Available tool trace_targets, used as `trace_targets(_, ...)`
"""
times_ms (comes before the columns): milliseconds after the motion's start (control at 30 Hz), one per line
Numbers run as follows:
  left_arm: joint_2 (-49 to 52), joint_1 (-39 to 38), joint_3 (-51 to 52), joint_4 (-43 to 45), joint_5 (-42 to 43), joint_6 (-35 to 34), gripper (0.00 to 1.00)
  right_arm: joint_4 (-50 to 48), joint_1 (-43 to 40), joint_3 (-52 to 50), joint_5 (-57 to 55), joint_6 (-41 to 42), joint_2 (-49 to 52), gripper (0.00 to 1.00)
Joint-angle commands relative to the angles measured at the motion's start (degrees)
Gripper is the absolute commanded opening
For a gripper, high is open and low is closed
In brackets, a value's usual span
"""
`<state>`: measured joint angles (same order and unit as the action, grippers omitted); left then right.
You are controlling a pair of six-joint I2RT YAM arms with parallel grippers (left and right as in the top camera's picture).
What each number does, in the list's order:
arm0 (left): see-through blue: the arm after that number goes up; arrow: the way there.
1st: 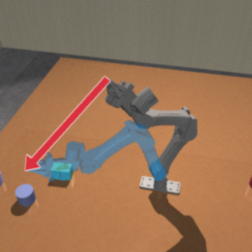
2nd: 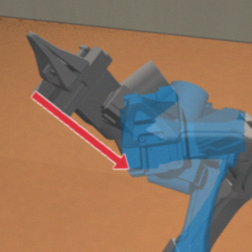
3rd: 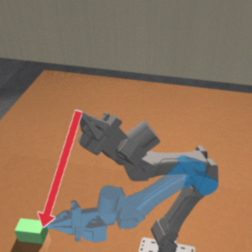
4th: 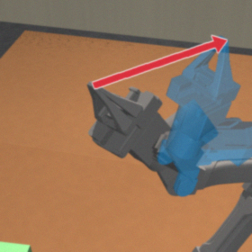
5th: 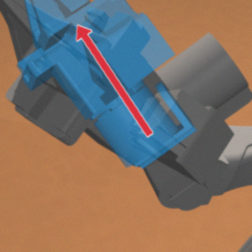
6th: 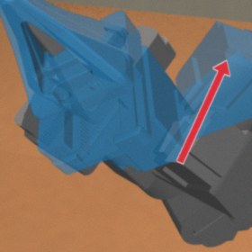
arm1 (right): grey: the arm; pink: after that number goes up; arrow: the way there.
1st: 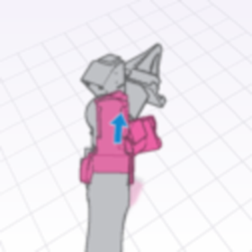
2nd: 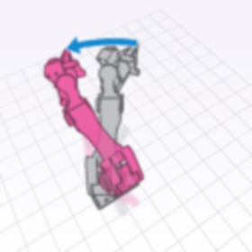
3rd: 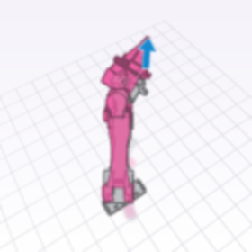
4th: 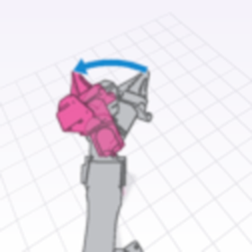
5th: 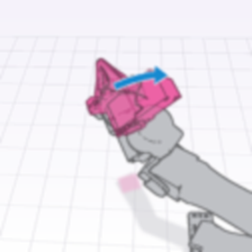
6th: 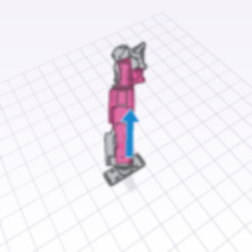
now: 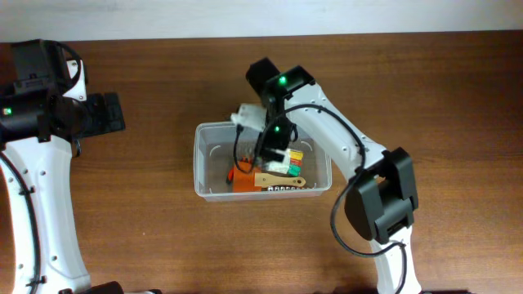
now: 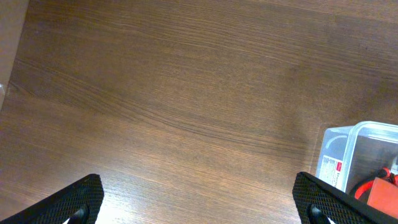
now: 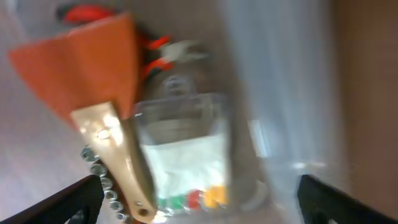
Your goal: Pack container
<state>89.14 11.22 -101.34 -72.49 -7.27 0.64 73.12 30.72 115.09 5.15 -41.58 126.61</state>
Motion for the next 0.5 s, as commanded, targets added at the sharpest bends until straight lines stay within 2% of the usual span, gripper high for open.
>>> trace_targets(0, -0.72, -0.09, 0.15, 0.07, 0.59, 1.09, 0.99, -0.11, -2.82, 8.37, -9.29, 11.89, -7.39, 0.99)
trace_targets(33, -0.72, -0.09, 0.15, 0.07, 0.59, 1.09, 0.99, -0.15, -4.22, 10.67, -12.37, 16.13, -8.33, 0.99)
trace_targets(67, -0.72, -0.09, 0.15, 0.24, 0.61, 1.11, 0.99, -0.04, -7.69, 14.58, -17.33, 25.09, -9.57, 0.99)
trace_targets(200, -0.48, -0.09, 0.17, 1.97, 3.52, 3.02, 0.99, 0.63, -17.03, 20.04, -16.52, 41.07, -11.04, 0.99)
trace_targets(300, 0.5, -0.09, 0.15, 3.89, 9.84, 6.78, 0.99, 0.2, -24.2, 20.87, -13.4, 42.29, -11.28, 0.99)
trace_targets(467, 4.17, -0.09, 0.15, 8.37, 9.33, 7.19, 0.99, 1.57, -33.62, 20.83, -13.11, 42.32, -11.08, 0.99)
